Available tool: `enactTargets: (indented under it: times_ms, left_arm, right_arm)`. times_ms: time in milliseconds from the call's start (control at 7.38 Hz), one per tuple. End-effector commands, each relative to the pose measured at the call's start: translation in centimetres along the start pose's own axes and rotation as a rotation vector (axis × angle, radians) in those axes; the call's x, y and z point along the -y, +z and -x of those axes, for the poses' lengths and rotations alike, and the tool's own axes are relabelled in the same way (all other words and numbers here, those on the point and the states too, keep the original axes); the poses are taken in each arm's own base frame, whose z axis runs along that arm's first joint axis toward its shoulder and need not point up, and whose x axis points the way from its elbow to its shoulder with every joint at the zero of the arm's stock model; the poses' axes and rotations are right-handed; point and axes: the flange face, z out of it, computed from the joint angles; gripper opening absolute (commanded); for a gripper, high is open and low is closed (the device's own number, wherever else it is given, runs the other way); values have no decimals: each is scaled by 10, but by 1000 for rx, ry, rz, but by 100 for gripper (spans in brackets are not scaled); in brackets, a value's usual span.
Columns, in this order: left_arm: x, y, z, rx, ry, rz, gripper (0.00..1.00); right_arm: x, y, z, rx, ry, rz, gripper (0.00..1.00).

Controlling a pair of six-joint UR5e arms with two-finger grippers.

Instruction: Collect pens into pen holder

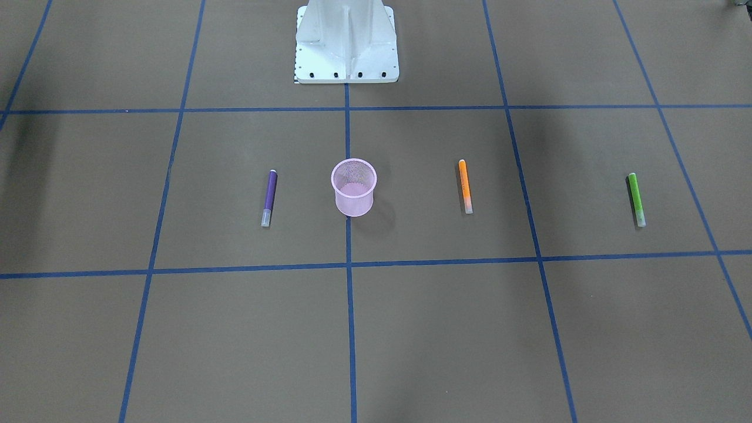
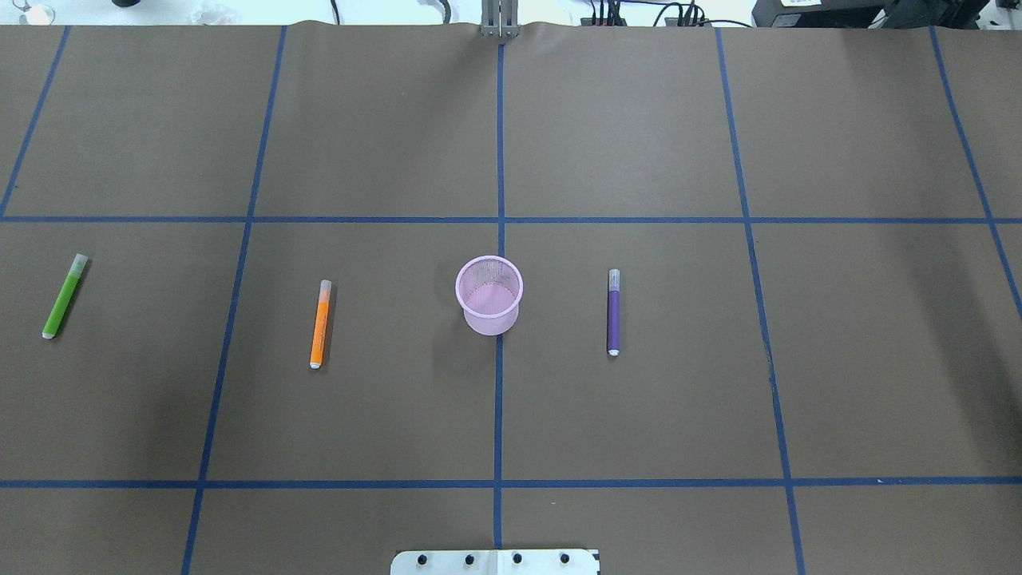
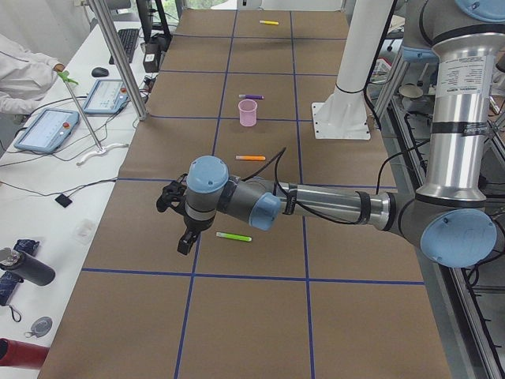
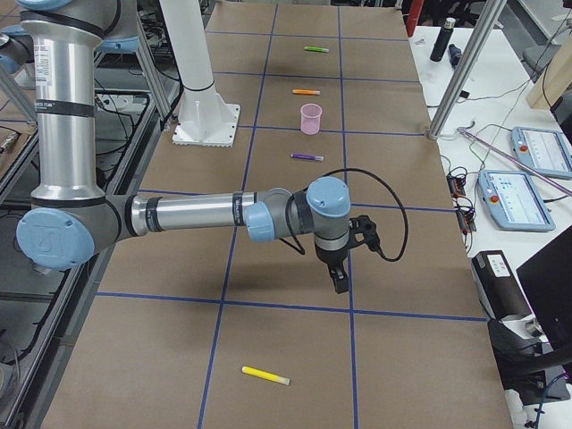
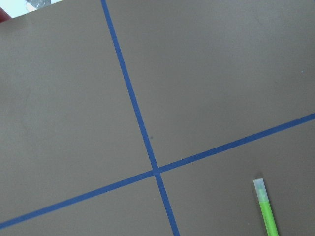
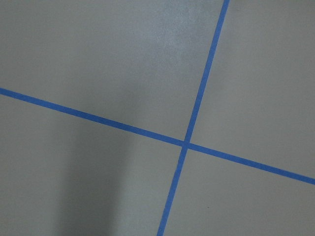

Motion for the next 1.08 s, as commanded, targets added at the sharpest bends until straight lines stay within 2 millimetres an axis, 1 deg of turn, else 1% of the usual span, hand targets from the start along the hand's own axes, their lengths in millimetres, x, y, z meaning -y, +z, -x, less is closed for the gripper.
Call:
enactTargets:
  times_ms: [0, 136, 271, 407, 678, 813, 949]
  left_arm:
    - [6, -4, -4, 0, 36, -35, 100]
    - [9, -4, -6, 0, 41, -39, 100]
    - [13, -4, -10, -3, 52, -42, 100]
    - [15, -2, -12, -6, 60, -43, 100]
    - [17, 0, -16, -9, 77, -53, 100]
    - [17, 0, -17, -10, 78, -52, 100]
    - [17, 1, -17, -10, 80, -52, 100]
  right_arm:
    - [-53, 26, -19, -11, 2, -31, 100]
    - [-69, 31, -22, -5, 12, -25, 100]
    - [-82, 43, -32, -1, 43, -8, 100]
    - [-95, 55, -43, 0, 136, 14, 100]
    - [-130, 97, -87, -7, 229, 19, 98]
    - [-140, 114, -101, -9, 312, -4, 96]
    - [-158, 135, -117, -10, 355, -15, 94]
